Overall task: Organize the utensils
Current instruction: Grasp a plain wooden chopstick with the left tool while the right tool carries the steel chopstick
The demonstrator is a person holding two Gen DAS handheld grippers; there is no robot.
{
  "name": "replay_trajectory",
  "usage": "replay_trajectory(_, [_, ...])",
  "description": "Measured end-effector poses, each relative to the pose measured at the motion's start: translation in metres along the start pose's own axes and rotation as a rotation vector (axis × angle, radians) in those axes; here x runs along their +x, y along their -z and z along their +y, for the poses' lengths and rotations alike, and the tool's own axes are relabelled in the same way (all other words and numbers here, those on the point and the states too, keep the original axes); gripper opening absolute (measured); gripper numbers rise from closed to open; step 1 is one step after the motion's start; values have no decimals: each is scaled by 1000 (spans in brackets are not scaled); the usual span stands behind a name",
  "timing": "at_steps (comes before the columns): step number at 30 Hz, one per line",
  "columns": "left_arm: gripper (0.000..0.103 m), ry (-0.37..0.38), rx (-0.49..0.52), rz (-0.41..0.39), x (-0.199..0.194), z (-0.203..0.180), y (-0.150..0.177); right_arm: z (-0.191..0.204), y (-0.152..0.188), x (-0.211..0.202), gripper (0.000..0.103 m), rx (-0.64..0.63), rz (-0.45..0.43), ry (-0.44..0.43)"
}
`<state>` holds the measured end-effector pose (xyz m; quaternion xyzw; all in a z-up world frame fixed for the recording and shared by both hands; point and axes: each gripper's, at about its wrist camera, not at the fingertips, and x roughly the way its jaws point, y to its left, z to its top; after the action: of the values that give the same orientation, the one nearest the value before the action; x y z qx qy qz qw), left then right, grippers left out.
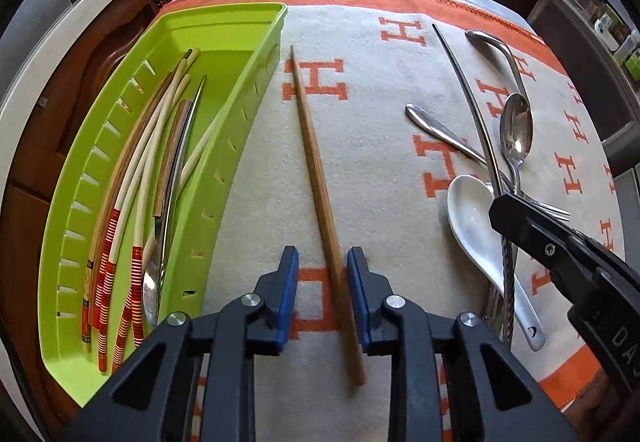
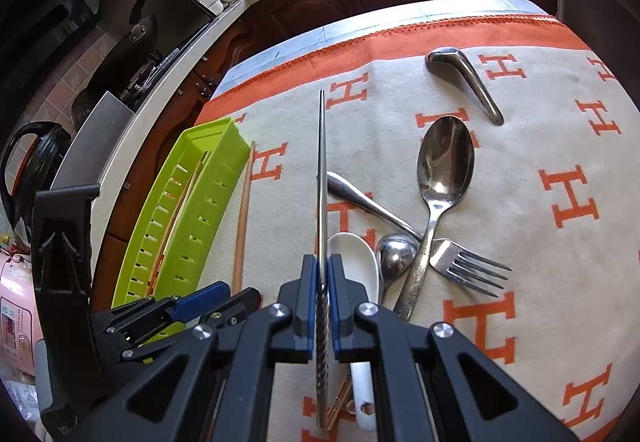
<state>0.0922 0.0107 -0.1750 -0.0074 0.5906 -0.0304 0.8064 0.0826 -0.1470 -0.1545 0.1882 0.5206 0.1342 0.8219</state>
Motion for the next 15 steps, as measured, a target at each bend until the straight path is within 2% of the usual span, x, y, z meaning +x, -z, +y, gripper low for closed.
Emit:
replay_trajectory(5, [23,-22,-24,-27,4,0,-5,-1,1,0,6,-1,3,-13])
replay_trajectory(11, [22,-70,-24,-113,8,-10,-11,-4,1,0,6,1,4,-17])
replay_trajectory(14, [5,-64,-19,-161,9,-15,-12,-5,1,0,6,0,5,-22])
replay_trajectory(15, [4,-69,-18,-174,9,-16,-11,-5,1,0,6,0,4,-23])
